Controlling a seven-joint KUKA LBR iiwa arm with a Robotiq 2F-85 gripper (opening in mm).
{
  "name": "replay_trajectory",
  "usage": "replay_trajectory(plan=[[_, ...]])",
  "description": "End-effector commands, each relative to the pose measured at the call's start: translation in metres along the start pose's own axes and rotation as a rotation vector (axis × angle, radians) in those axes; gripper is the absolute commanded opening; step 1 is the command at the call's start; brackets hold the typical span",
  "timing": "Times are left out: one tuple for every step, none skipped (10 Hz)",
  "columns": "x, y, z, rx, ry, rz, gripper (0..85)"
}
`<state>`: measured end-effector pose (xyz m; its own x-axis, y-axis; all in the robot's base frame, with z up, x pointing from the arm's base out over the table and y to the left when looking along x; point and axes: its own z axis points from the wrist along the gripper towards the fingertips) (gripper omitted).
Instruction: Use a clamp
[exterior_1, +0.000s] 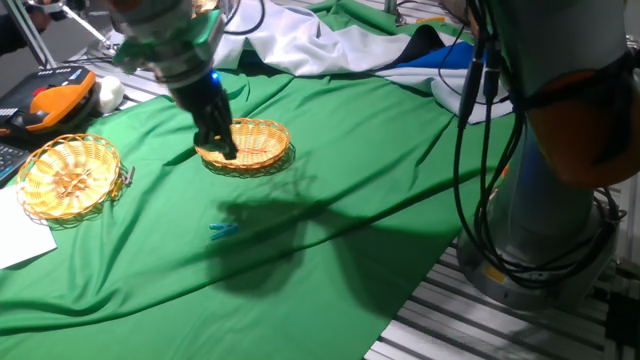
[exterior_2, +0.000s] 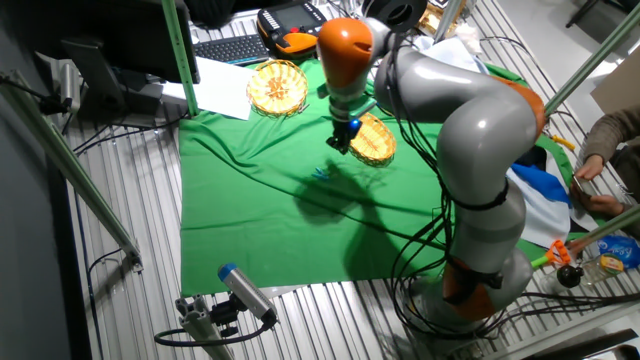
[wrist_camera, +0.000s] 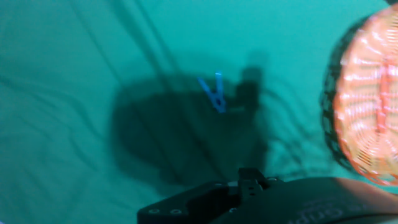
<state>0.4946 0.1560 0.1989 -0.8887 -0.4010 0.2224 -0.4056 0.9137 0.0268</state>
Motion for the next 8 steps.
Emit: replay_trajectory(plan=[[-0.0007, 0.0021, -0.0002, -0.007, -0.002, -0.019, 0.0], [-0.0007, 0.0021, -0.0002, -0.022, -0.003, -0.022, 0.0], [-0.0007, 0.0021, -0.0002, -0.017, -0.003, -0.021, 0.0], [-0.0007, 0.0021, -0.0002, 0.007, 0.002, -0.016, 0.0], [-0.0007, 0.0021, -0.0002, -0.001, -0.012, -0.018, 0.0], [-0.0007, 0.0021, -0.0002, 0.021, -0.02, -0.015, 0.0], [-0.0007, 0.0021, -0.0002, 0.033, -0.028, -0.014, 0.0], [-0.0007, 0.0021, -0.0002, 0.035, -0.028, -0.013, 0.0]])
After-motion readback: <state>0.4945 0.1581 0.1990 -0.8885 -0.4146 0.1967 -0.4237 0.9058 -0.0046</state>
